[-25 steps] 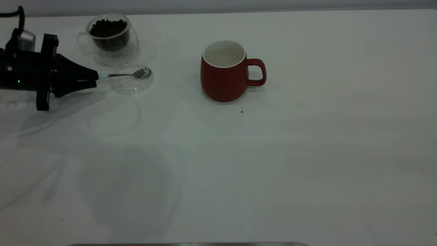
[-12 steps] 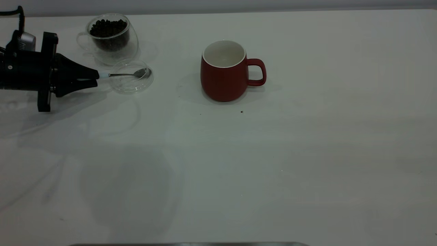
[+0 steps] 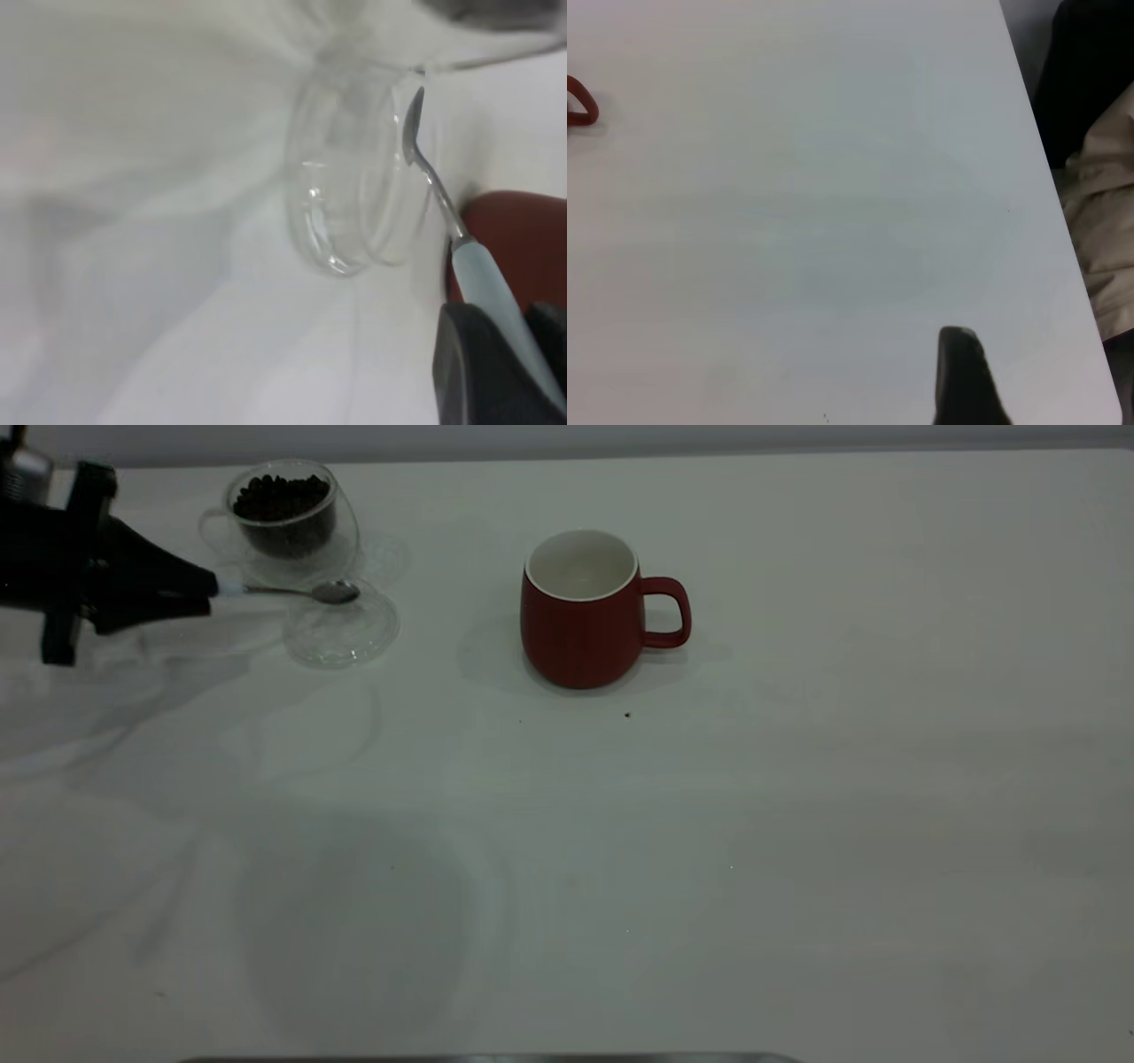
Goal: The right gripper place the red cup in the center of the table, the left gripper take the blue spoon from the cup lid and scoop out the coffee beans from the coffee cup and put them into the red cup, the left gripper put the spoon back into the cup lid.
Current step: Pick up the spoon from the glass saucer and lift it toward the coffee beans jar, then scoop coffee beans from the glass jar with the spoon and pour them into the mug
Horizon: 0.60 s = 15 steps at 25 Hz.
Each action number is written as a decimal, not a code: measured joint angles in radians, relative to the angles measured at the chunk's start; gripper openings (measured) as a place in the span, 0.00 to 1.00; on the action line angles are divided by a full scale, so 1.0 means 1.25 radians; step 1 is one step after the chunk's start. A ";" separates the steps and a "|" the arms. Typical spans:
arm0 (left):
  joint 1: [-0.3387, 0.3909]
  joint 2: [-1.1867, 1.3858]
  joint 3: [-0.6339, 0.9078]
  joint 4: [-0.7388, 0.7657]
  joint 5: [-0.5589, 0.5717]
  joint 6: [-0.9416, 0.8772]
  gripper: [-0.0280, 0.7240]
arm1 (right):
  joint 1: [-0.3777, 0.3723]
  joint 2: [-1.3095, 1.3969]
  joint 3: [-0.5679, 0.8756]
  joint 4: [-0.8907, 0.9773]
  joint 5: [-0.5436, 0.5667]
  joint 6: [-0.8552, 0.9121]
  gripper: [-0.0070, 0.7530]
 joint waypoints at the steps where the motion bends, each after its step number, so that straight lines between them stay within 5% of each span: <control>1: 0.000 -0.010 0.000 0.023 0.000 -0.011 0.20 | 0.000 0.000 0.000 0.000 0.000 0.000 0.64; 7: 0.000 -0.089 0.000 0.147 0.022 -0.094 0.20 | 0.000 0.000 0.000 0.000 0.000 0.000 0.64; 15: 0.036 -0.209 -0.025 0.161 0.064 -0.097 0.20 | 0.000 0.000 0.000 0.000 0.000 0.000 0.64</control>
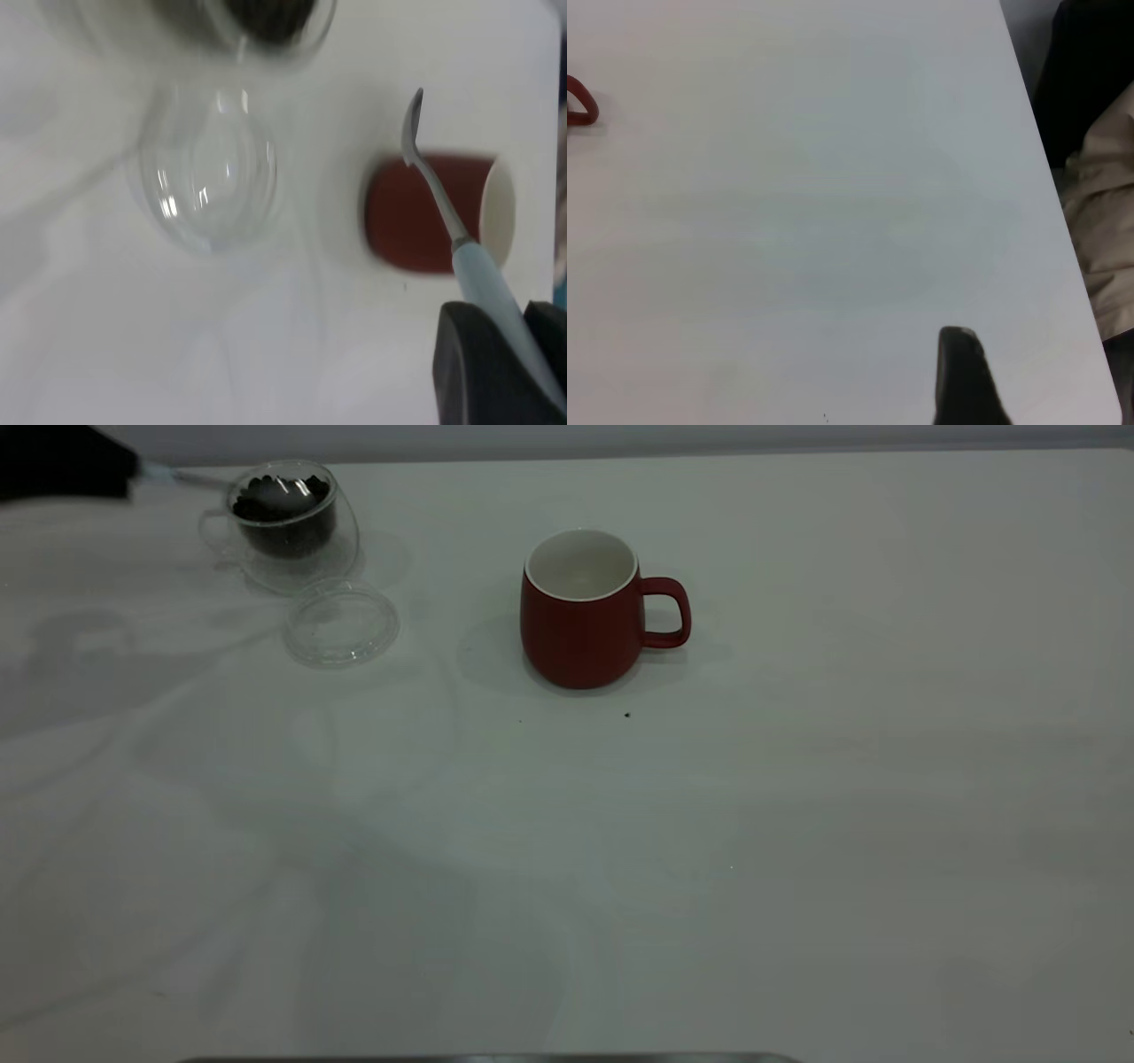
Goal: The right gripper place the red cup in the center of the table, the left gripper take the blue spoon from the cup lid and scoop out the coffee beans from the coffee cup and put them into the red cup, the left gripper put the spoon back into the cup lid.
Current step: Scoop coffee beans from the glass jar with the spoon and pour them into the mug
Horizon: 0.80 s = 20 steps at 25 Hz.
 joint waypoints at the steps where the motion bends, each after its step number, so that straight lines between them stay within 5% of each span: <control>1: 0.014 -0.012 -0.011 0.000 0.001 0.000 0.20 | 0.000 0.000 0.000 0.000 0.000 0.000 0.64; 8: 0.094 -0.030 -0.033 0.009 0.008 -0.043 0.20 | 0.000 0.000 0.000 0.000 0.000 0.000 0.64; 20: 0.099 0.074 -0.033 -0.051 0.010 0.030 0.20 | 0.000 0.000 0.000 0.000 0.000 0.000 0.64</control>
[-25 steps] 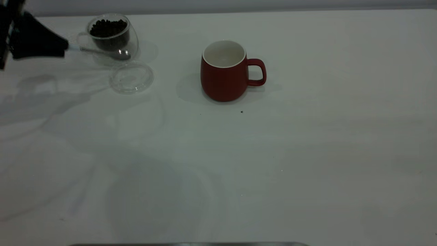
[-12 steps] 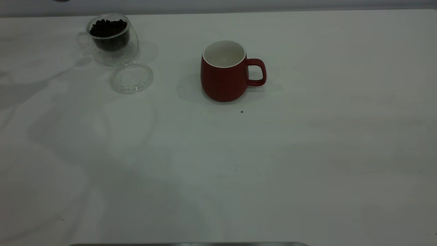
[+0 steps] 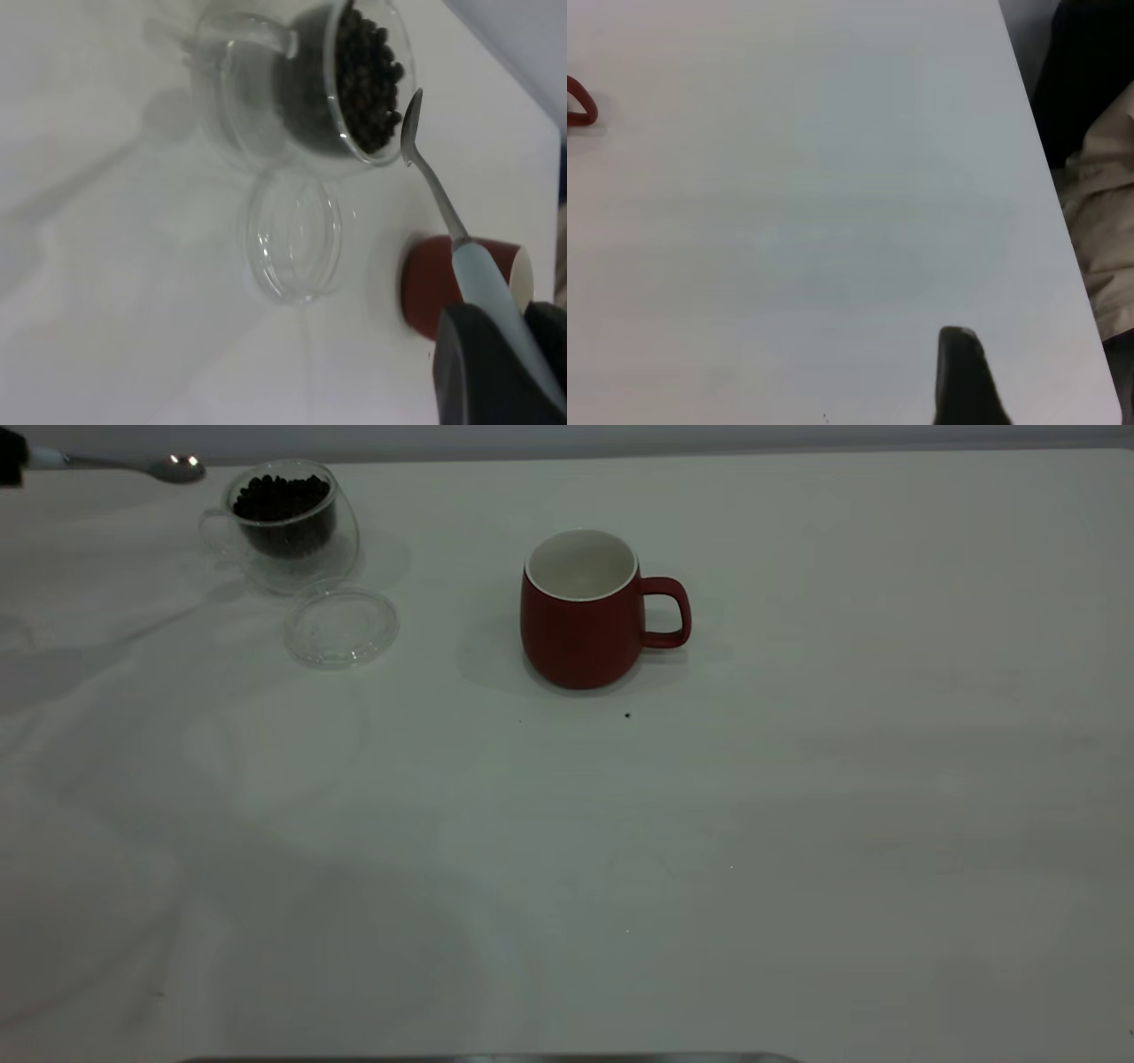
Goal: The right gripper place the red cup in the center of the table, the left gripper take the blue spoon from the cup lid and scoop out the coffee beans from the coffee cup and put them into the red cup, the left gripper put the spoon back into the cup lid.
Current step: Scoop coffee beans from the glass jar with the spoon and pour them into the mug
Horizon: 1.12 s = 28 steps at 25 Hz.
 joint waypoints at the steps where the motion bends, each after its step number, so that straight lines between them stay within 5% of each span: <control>1: 0.000 0.015 0.000 -0.025 0.000 0.015 0.20 | 0.000 0.000 0.000 0.000 0.000 0.000 0.64; 9: -0.008 0.061 -0.008 -0.126 -0.013 0.083 0.20 | 0.000 0.000 0.000 0.000 0.000 0.000 0.64; 28: -0.138 0.109 -0.082 -0.059 -0.155 0.053 0.20 | 0.000 0.000 0.000 0.000 -0.001 0.000 0.64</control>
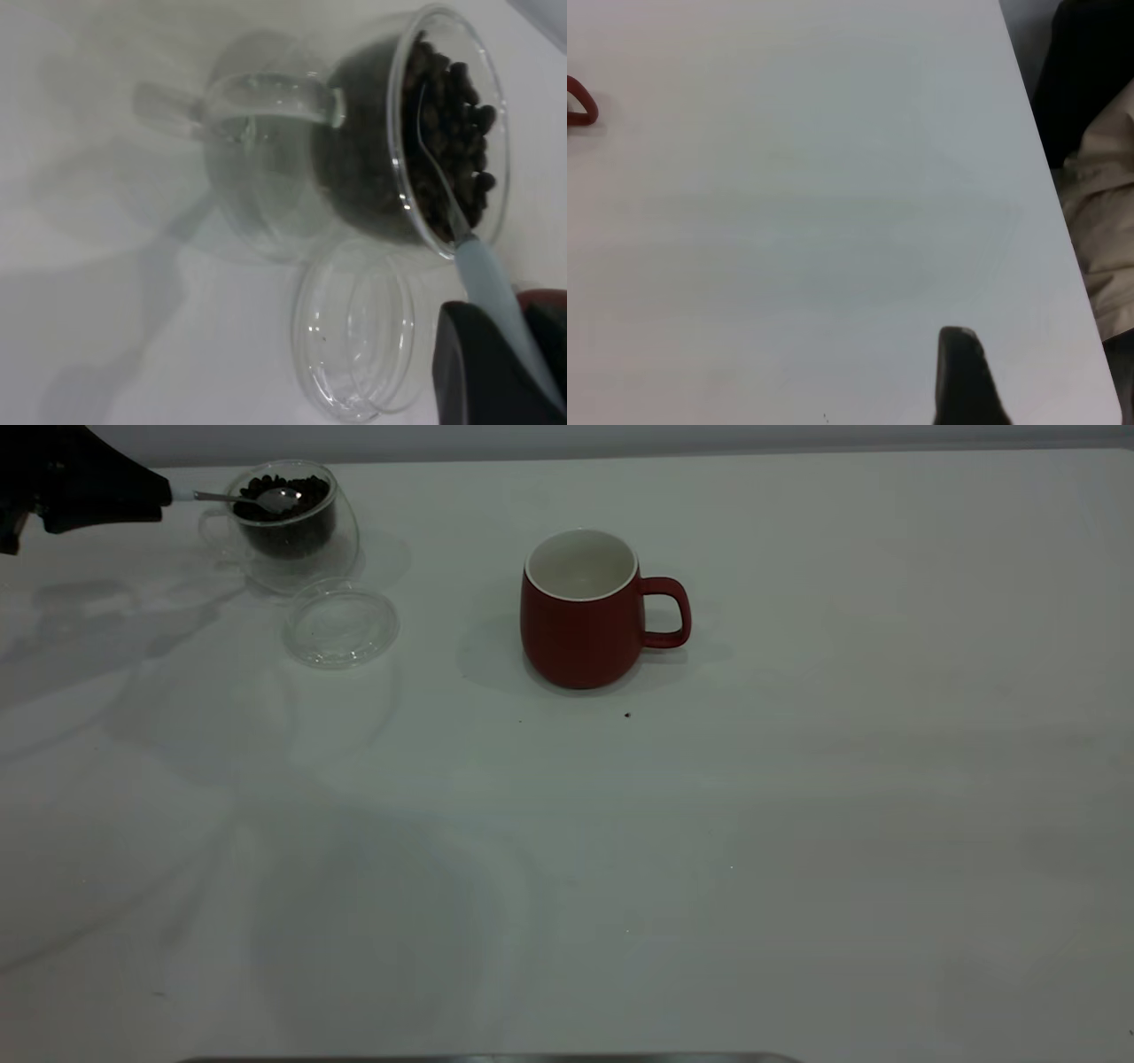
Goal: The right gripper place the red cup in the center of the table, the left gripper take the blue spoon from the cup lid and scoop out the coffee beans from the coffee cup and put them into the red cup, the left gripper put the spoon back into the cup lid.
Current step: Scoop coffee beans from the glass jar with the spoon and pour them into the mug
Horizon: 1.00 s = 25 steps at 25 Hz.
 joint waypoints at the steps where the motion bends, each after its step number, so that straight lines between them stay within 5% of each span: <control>1: -0.001 0.003 0.000 -0.002 -0.001 0.000 0.20 | 0.000 0.000 0.000 0.000 0.000 0.000 0.64; 12: 0.005 0.027 -0.002 -0.046 0.011 0.001 0.20 | 0.000 0.000 0.000 0.000 0.000 0.000 0.64; 25: 0.099 0.032 -0.002 -0.059 0.139 -0.009 0.20 | 0.000 0.000 0.000 0.000 0.000 0.000 0.64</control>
